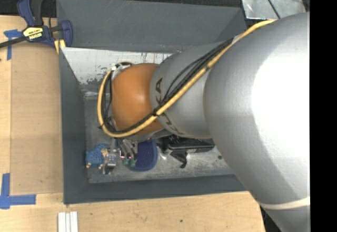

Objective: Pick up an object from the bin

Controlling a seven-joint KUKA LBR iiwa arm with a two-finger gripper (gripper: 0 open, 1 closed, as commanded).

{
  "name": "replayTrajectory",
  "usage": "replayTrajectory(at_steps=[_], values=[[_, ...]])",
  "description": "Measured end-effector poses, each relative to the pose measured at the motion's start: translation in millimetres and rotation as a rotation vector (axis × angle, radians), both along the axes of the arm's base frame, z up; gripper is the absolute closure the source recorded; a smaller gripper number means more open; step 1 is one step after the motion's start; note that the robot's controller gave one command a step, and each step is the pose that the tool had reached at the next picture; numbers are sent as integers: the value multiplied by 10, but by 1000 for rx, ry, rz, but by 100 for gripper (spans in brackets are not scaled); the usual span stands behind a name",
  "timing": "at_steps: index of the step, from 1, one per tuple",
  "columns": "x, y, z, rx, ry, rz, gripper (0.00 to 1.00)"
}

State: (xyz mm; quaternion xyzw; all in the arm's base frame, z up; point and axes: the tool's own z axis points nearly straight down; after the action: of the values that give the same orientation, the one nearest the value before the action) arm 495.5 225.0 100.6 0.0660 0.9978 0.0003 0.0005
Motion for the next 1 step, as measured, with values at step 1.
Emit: replayTrajectory(at_steps=[1], values=[[-9,196,52,2,-4,-107,0]])
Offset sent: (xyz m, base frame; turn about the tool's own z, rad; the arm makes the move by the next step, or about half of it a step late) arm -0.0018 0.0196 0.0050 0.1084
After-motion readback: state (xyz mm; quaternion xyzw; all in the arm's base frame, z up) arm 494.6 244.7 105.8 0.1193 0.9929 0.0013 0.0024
